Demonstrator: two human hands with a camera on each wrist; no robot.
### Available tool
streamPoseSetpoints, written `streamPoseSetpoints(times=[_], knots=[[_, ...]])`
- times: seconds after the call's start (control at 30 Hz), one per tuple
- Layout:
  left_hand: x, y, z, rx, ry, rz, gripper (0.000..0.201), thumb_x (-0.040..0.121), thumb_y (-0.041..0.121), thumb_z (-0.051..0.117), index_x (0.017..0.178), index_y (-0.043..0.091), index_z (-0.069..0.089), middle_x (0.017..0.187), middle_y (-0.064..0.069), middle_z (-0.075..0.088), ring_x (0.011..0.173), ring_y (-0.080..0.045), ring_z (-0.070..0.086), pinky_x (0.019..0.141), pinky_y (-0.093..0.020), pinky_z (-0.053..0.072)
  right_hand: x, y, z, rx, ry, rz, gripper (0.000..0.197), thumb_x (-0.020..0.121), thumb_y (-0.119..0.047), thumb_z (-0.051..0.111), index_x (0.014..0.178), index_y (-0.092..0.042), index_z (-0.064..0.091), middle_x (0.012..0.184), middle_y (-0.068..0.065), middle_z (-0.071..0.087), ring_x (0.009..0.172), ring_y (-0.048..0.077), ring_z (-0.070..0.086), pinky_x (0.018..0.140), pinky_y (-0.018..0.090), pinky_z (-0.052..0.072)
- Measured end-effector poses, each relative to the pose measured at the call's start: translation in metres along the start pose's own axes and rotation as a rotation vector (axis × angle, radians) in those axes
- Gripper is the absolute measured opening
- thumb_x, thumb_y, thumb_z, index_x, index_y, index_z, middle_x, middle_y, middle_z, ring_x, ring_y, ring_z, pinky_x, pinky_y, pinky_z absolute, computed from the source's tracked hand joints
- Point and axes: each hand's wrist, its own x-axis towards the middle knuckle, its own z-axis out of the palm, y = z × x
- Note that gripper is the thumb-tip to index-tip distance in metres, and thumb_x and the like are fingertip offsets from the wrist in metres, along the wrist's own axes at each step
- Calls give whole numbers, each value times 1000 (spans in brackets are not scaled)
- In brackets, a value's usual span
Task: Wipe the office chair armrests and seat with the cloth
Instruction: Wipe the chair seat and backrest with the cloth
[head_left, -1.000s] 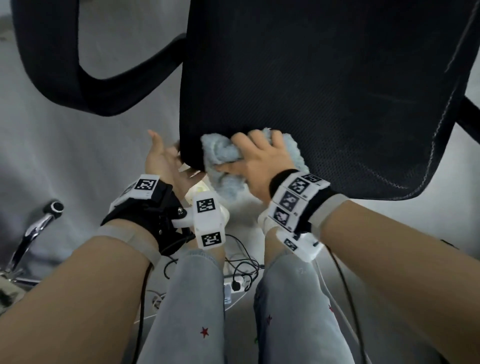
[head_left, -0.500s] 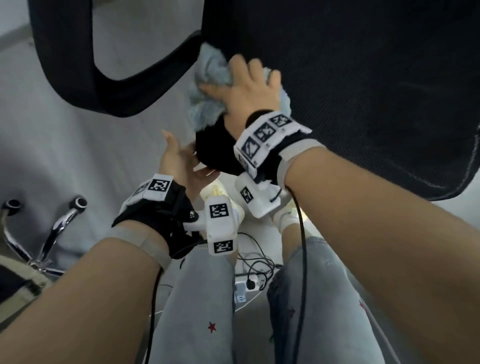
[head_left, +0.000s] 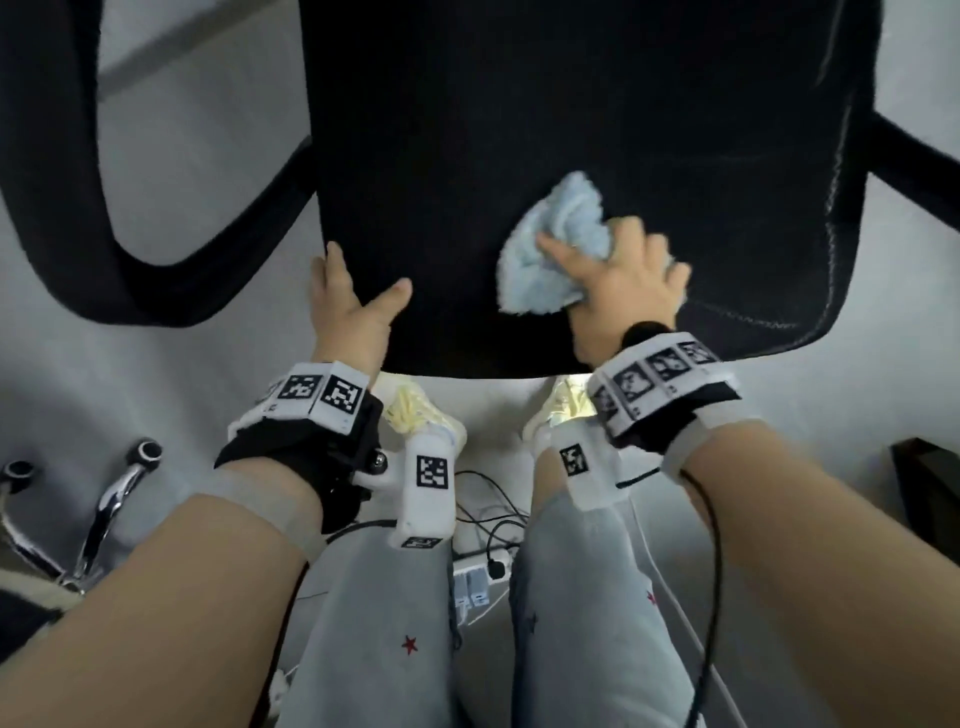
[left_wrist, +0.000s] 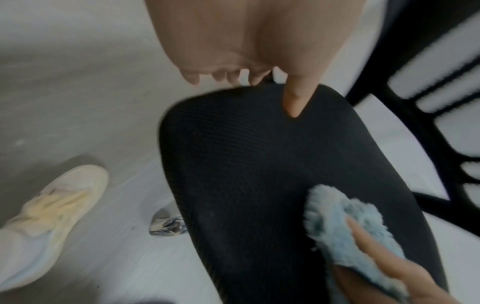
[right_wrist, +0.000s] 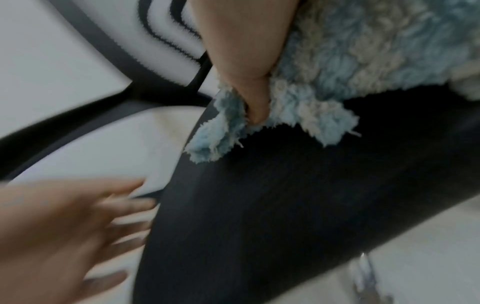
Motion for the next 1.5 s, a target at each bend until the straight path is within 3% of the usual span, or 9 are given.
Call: streamPoseSetpoints(times=[0.1, 0.27, 0.5, 0.67, 0.8, 0.93, 1.07, 1.37, 1.5], knots=[[-10, 25, 40, 376, -106, 140, 88, 80, 26, 66, 146, 31, 8, 157, -6, -13, 145, -27, -10, 118, -44, 1, -8, 74, -18, 47, 91, 246, 74, 76, -7, 54, 132, -52, 35, 134, 12, 33, 119, 35, 31, 103, 51, 23], [-14, 47, 97, 767, -252, 225, 87, 80, 33, 65, 143, 43, 6, 153, -4, -28, 139, -35, -27, 111, -60, -5, -20, 100, -5, 149, 125, 517, 70, 82, -16, 52, 139, -47, 24, 141, 15, 26, 124, 37, 27, 103, 50, 22], [-7, 51, 102, 1018, -232, 200, 87, 80, 40, 63, 143, 43, 4, 153, -9, -27, 139, -40, -22, 109, -65, 6, -39, 62, 33, -46, 108, -245, 77, 62, -13, 69, 129, -44, 45, 110, 9, 50, 91, 24, 31, 78, 43, 22], [-9, 56, 108, 1033, -217, 156, 90, 78, 35, 68, 143, 43, 6, 153, -9, -27, 139, -41, -21, 109, -66, 8, -15, 146, -15, 108, 191, 258, 69, 83, -13, 51, 138, -46, 27, 133, 17, 36, 119, 38, 34, 98, 50, 25], [-14, 56, 114, 1035, -193, 128, 90, 79, 34, 67, 143, 42, 5, 153, -9, -27, 139, -40, -22, 109, -66, 8, -7, 129, -14, 188, 166, 566, 73, 84, -11, 49, 141, -46, 19, 141, 15, 28, 123, 37, 31, 99, 48, 25], [-12, 54, 111, 1023, -190, 140, 85, 82, 29, 65, 143, 43, 7, 153, -8, -27, 139, -39, -22, 109, -66, 8, -33, 54, 27, 41, 40, 6, 66, 78, -10, 35, 138, -39, 31, 126, 12, 44, 107, 31, 34, 88, 48, 28], [-9, 55, 106, 1049, -199, 139, 85, 82, 30, 64, 143, 42, 7, 153, -8, -27, 139, -39, -22, 110, -65, 7, -32, 71, 22, -48, 32, -226, 69, 81, -8, 35, 137, -49, 28, 122, 8, 47, 103, 28, 36, 87, 45, 33], [-20, 63, 124, 987, -160, 23, 89, 79, 21, 68, 143, 42, 9, 152, -7, -31, 139, -39, -24, 109, -68, 9, -3, 166, -17, 376, 254, 705, 68, 83, -13, 46, 139, -45, 25, 144, 13, 26, 123, 36, 30, 101, 45, 24], [-33, 84, 152, 864, -172, -123, 96, 79, 22, 64, 146, 24, -4, 148, -15, -35, 136, -45, -26, 110, -64, 5, -25, 101, 10, 203, 174, 226, 72, 76, -3, 46, 138, -38, 34, 132, 18, 40, 113, 37, 36, 92, 51, 26]])
